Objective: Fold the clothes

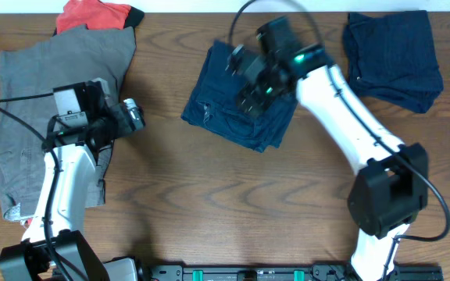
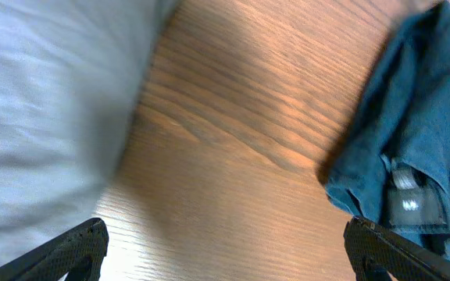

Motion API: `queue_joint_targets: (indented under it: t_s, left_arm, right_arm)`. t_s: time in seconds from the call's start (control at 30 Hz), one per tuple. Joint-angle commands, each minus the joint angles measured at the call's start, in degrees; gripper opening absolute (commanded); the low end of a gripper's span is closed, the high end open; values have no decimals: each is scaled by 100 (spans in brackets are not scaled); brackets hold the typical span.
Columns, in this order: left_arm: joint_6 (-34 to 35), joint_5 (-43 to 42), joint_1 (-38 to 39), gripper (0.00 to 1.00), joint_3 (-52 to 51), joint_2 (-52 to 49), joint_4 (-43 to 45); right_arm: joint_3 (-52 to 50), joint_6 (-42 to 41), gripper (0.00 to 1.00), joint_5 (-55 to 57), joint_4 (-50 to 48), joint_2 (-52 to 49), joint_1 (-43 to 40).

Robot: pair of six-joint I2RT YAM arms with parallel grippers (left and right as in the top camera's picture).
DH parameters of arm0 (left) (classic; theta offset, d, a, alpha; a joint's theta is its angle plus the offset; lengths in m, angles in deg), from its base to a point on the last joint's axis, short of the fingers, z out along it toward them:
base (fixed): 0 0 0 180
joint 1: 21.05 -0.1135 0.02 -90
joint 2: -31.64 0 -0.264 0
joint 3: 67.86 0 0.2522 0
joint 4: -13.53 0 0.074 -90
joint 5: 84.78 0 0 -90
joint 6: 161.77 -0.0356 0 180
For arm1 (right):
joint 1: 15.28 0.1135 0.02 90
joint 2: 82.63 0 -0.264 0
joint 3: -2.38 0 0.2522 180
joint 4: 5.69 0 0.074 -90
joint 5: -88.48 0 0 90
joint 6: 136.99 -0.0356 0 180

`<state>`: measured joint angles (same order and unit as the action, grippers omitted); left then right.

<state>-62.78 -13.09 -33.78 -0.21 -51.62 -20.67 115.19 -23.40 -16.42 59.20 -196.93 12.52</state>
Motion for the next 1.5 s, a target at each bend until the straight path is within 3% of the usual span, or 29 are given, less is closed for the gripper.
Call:
queue_joint_targets:
  t_s: [0.0, 0.17, 0.6, 0.77, 1.03, 1.17, 1.27, 1.37, 1.47]
  left_arm:
    - [-76, 273, -105, 98, -44, -17, 22]
    - [-76, 273, -107, 98, -44, -24, 22]
    - [-76, 275, -107, 98, -46, -24, 17]
    - [-76, 275, -107, 98, -46, -24, 17]
    - [-76, 275, -107, 98, -46, -153, 17]
    - [-79, 275, -107, 98, -46, -321, 0]
    - [-76, 273, -107, 98, -46, -413, 0]
    - [-76, 273, -107, 98, -46, -468, -2]
    - [-76, 273, -107, 98, -46, -472, -2]
  right_arm:
    - [-459, 330, 89, 787, -219, -160, 413]
    - [-807, 459, 99, 1207, -542, -275, 763]
    - [-960, 608, 98, 1493, -1014, -1117, 903]
    - [-962, 560, 91, 1491, -1005, -1237, 903]
    - [-1069, 560, 74, 1569, -1300, -1241, 791]
    - [-1215, 562, 61, 1650, -1547, -1241, 688]
    - [-1373, 560, 44, 1685, -1764, -1241, 595]
    - [-1528, 442, 12, 1711, -2015, -1241, 501]
    - [-1606, 221, 2, 1731, -2245, -1241, 365]
